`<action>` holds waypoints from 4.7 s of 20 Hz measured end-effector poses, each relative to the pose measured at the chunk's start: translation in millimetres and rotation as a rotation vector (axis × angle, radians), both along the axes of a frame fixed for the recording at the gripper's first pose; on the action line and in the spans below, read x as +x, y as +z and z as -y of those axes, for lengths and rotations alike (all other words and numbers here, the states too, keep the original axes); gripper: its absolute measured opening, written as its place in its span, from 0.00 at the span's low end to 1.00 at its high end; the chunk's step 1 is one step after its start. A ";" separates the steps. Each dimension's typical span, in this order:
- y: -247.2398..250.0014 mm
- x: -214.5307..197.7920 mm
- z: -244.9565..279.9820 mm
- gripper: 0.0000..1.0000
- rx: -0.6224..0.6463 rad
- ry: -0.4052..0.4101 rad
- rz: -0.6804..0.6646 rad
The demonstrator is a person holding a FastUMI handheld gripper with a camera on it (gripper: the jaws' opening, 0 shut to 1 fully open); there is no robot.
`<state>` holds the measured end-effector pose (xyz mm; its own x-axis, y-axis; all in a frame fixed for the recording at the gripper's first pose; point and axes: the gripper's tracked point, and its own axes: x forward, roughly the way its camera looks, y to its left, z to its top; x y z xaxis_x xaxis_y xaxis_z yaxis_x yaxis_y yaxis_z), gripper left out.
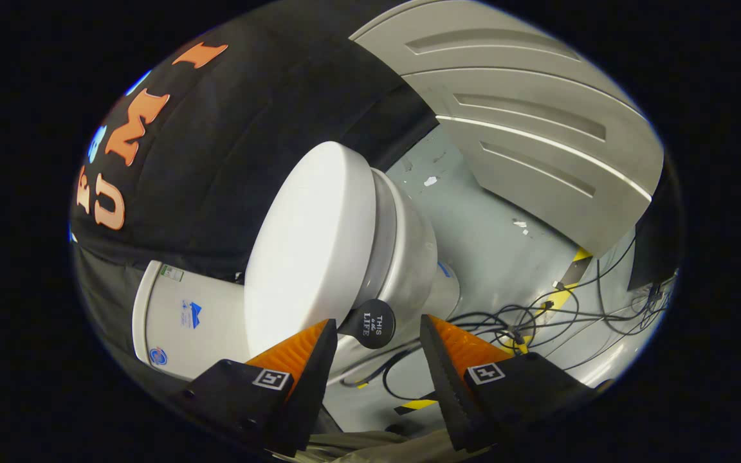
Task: Open the toilet lid.
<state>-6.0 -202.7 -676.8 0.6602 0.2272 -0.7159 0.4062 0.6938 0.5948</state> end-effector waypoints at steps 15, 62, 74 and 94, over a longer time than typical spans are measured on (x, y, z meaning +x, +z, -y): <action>11.7 15.8 -6.7 0.08 0.164 -0.124 0.065; 255.5 33.6 -233.7 0.08 -0.467 0.263 0.454; 272.1 28.8 -297.6 0.08 -0.550 0.339 0.497; 274.1 18.6 -371.2 0.08 -0.606 0.447 0.532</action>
<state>12.6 168.4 -402.7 0.8775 0.2259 -0.4231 -0.1976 0.9741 0.1103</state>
